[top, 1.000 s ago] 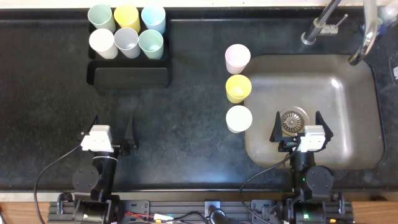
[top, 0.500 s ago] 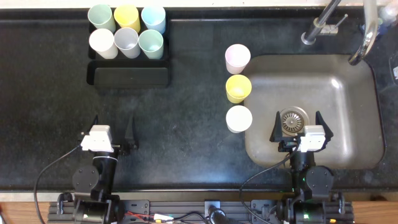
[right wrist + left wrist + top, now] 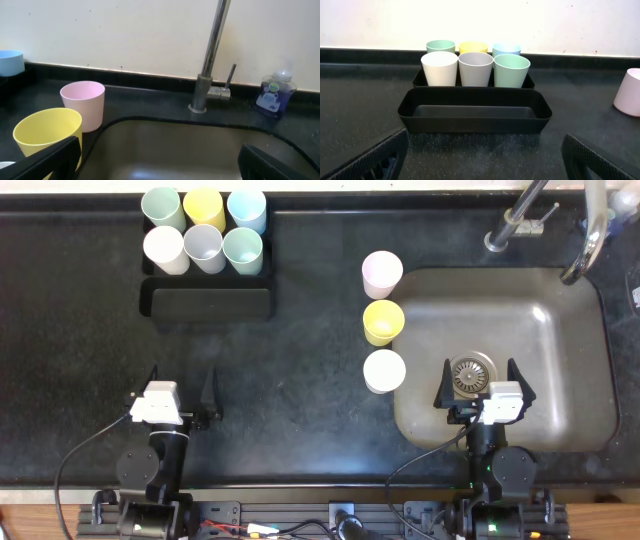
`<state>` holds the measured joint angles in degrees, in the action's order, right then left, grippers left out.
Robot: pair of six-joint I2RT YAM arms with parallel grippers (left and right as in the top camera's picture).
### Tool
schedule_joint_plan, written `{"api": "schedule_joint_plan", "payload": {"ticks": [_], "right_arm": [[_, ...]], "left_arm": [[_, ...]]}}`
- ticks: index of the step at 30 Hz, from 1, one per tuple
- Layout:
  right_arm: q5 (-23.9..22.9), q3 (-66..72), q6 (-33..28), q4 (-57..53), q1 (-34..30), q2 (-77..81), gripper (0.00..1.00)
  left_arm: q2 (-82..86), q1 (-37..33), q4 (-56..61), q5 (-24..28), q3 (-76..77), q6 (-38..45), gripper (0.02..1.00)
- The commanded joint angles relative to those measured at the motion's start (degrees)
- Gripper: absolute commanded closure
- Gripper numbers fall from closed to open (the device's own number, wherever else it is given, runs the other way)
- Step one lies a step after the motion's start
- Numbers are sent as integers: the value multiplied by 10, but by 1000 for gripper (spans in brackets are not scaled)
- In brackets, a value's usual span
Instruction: Store Cups
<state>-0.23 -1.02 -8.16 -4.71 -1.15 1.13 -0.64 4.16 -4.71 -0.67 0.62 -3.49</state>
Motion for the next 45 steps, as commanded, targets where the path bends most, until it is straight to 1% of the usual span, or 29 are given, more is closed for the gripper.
{"api": "schedule_joint_plan", "payload": {"ticks": [1,4,7,11,13,14,16,17,18,19,21,23,25,27,29,31,33,38,45], "right_arm": [[2,7,-2,2,-4,-3,5],[2,7,-2,2,-4,-3,5],[2,7,-2,2,-4,-3,3],[2,7,-2,2,-4,-3,5],[2,7,-2,2,-4,-3,3],[2,7,-2,3,-4,-3,3],[2,7,-2,3,-4,-3,3],[2,7,-2,2,-4,-3,3],[2,7,-2,2,-4,-3,5],[2,7,-2,2,-4,-3,3],[2,7,-2,3,-4,-3,5],[2,7,-2,2,-4,-3,3],[2,7,-2,2,-4,-3,3],[2,7,-2,2,-4,-3,7],[2,7,-2,2,-4,-3,5],[2,7,-2,2,-4,-3,3],[2,7,-2,2,-4,-3,3],[2,7,-2,3,-4,-3,3],[2,7,-2,2,-4,-3,3]], "left_arm": [[5,4,0,0,-2,-7,20],[5,4,5,12,0,-16,20],[-6,3,6,46,32,-16,20],[-135,4,6,106,160,-16,20],[-267,4,-7,147,273,-16,20],[-331,4,-20,177,332,-17,20],[-487,6,-66,261,496,-40,18],[-553,9,-101,279,575,-40,18],[-628,16,-150,285,671,-45,20],[-693,27,-192,284,754,-54,18],[-831,61,-283,260,938,-59,20],[-976,108,-379,205,1135,-74,20],[-1101,151,-462,151,1300,-108,20],[-1212,186,-532,119,1435,-160,18],[-1299,210,-584,112,1523,-203,20],[-1360,226,-626,110,1565,-254,18],[-1397,234,-654,111,1567,-291,18],[-1435,236,-672,112,1567,-324,18],[-1454,242,-694,134,1567,-328,18]]}}
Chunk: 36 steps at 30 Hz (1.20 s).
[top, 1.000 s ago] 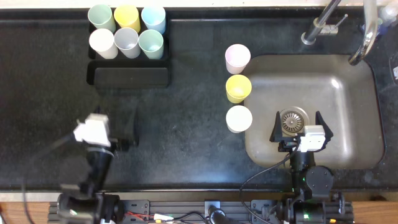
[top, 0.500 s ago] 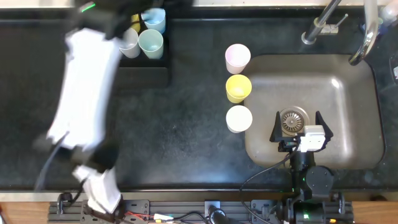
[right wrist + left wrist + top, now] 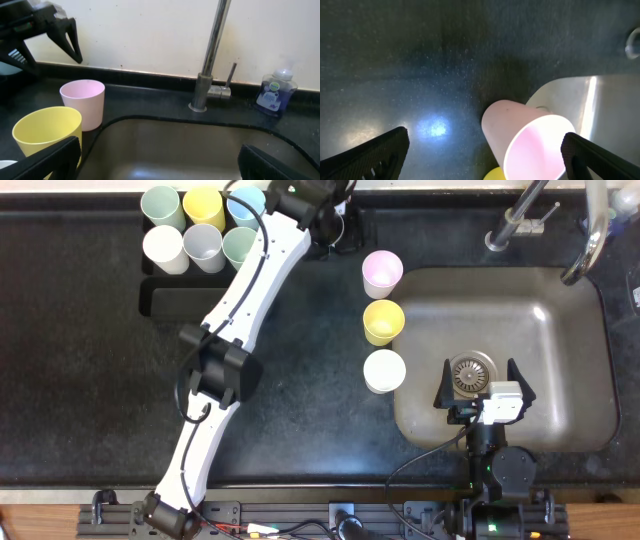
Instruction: Store Cups
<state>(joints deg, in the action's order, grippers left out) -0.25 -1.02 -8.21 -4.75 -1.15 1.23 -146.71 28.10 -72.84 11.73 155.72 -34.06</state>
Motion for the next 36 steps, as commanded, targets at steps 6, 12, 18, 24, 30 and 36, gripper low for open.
{"api": "schedule_joint_plan", "payload": {"ticks": [6,12,18,24,30,36], "right_arm": [[2,7,-1,3,-4,-4,3],[2,7,-1,3,-4,-4,5],[2,7,-1,3,-4,-4,3],[2,7,-1,3,-4,-4,7],[2,7,-1,3,-4,-4,7],[2,7,-1,3,-4,-4,3]], "left_arm": [[5,18,-23,37,15,-22,18],[4,23,-75,36,13,-22,18],[-15,32,-76,36,11,-22,18],[-30,34,-74,22,11,-23,18],[-30,34,-75,11,11,-22,18],[-30,34,-76,4,-2,-22,18]]}}
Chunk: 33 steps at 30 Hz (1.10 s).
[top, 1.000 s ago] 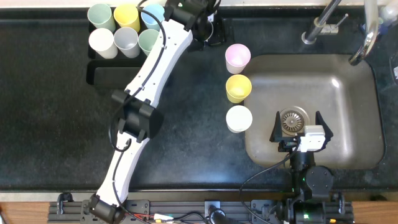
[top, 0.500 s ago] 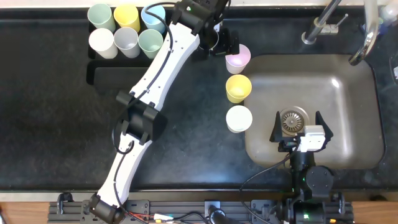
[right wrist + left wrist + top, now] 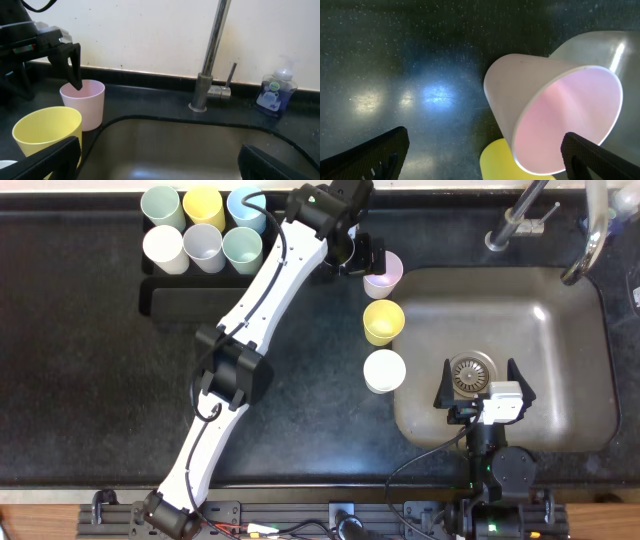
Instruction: Store Cups
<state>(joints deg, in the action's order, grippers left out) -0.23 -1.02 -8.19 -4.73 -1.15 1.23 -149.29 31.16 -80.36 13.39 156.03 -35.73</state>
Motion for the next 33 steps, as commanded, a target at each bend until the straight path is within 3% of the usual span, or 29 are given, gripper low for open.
{"api": "schedule_joint_plan", "payload": {"ticks": [1,7,8,9,10,11,12,17,24,29,33], "right_arm": [[2,7,-2,3,-4,-4,5],[2,7,-2,3,-4,-4,3],[2,7,-2,3,-4,-4,3],[2,7,-2,3,-4,-4,3],[2,7,-2,3,-4,-4,3],[2,7,-2,3,-4,-4,5],[2,7,-2,3,-4,-4,5],[2,7,-2,3,-4,-4,3],[2,7,-2,3,-4,-4,3],[2,7,-2,3,-4,-4,3],[2,7,-2,3,-4,-4,5]], "left_arm": [[-4,4,1,-15,-12,-6,18],[-4,4,14,-15,-18,-8,53],[-4,4,14,-15,-18,-8,152],[-4,4,16,-15,-18,-8,520],[-4,4,17,-16,-18,-8,783],[-4,4,19,-17,-18,-8,921],[-4,4,23,-20,-18,-7,961],[5,3,29,-42,9,-8,982],[129,-36,-28,-133,16,-8,982],[244,-117,-163,-177,16,-65,982],[322,-202,-167,-175,-6,-15,982]]}}
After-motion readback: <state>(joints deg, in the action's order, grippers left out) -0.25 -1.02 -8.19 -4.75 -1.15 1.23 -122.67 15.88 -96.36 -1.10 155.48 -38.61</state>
